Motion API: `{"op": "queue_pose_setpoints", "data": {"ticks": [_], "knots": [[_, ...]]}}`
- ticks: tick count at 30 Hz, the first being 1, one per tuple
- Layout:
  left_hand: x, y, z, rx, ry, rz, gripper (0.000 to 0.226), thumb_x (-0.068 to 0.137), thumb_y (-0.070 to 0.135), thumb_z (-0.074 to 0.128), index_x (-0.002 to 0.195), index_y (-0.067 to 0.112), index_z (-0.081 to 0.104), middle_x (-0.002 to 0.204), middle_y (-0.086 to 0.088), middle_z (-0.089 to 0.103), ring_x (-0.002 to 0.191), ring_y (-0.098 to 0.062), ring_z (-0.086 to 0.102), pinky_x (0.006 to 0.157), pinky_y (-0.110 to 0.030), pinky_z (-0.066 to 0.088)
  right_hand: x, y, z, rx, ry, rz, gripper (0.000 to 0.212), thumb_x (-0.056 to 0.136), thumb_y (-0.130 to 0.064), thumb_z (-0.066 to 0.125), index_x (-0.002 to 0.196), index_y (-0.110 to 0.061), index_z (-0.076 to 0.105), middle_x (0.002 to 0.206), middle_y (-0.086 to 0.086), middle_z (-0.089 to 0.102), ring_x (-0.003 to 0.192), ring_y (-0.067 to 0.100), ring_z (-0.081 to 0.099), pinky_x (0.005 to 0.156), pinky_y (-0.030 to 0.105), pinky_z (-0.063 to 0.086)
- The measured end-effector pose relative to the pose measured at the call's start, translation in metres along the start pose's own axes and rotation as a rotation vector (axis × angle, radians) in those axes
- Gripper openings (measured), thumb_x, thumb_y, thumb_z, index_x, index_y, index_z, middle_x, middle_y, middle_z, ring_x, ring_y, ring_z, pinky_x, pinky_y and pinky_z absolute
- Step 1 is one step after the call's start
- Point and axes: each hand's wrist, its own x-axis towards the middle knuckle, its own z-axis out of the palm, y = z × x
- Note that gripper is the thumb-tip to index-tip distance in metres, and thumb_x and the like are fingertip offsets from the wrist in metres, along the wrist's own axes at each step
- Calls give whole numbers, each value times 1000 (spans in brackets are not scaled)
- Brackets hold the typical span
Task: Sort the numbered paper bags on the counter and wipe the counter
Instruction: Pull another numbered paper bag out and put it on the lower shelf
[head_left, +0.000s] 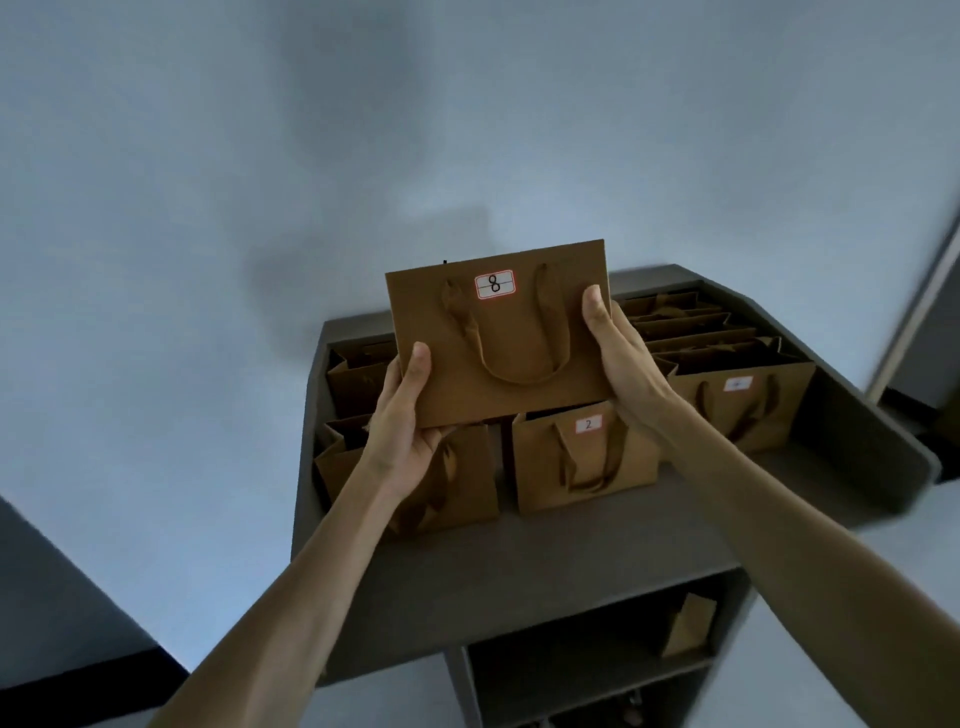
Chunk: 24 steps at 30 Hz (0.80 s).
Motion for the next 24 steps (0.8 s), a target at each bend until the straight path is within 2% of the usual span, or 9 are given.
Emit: {"op": "queue_pose_setpoints", "data": {"ticks": [6, 10, 13, 16, 20, 22, 24], "knots": [[-36, -18, 5, 40, -78, -70, 66, 81, 53, 59, 140, 33, 38, 133, 0, 57, 119, -22, 58, 90, -41, 54, -59, 7, -11, 0, 121, 19, 86, 69, -82, 56, 139, -33, 42, 129, -2, 60, 113, 20, 64, 93, 48, 54], [-52, -32, 17, 39, -117, -124, 59, 86, 57, 53, 138, 35, 37, 135, 0, 55, 120, -22, 56, 93, -41, 51, -90, 4, -26, -36, 191, 25, 84, 71, -81, 47, 139, -32, 42, 126, -2, 60, 110, 19, 64, 95, 44, 54], [-62, -41, 31, 56, -167, -111, 61, 84, 62, 50, 138, 37, 37, 136, 2, 55, 122, -21, 56, 98, -44, 49, -104, 3, -44, -71, 212, 39, 88, 70, -86, 44, 137, -31, 46, 126, -1, 61, 111, 18, 64, 96, 44, 53], [-73, -52, 46, 35, -182, -115, 62, 81, 64, 50, 137, 39, 37, 135, 1, 56, 122, -23, 56, 98, -48, 48, -119, 6, -63, -30, 218, 56, 78, 75, -83, 41, 134, -33, 48, 128, -1, 61, 112, 19, 63, 97, 45, 52], [-86, -79, 61, -29, -215, -208, 67, 85, 69, 42, 143, 37, 37, 139, -4, 54, 125, -29, 54, 100, -57, 44, -141, 21, -92, 9, 232, 117, 93, 69, -88, 43, 145, -35, 38, 134, 2, 57, 112, 20, 65, 92, 45, 55], [-94, -97, 66, -10, -207, -270, 64, 88, 70, 36, 143, 37, 39, 138, -5, 55, 125, -30, 54, 103, -58, 41, -155, 32, -105, 7, 260, 174, 106, 59, -93, 46, 146, -34, 34, 135, 0, 56, 113, 19, 63, 94, 44, 54], [-105, -117, 74, 50, -189, -318, 53, 93, 65, 32, 140, 41, 41, 134, 1, 59, 121, -24, 58, 101, -54, 45, -170, 44, -119, -4, 279, 229, 119, 44, -98, 49, 144, -34, 36, 130, -5, 58, 111, 17, 64, 94, 40, 55]]}}
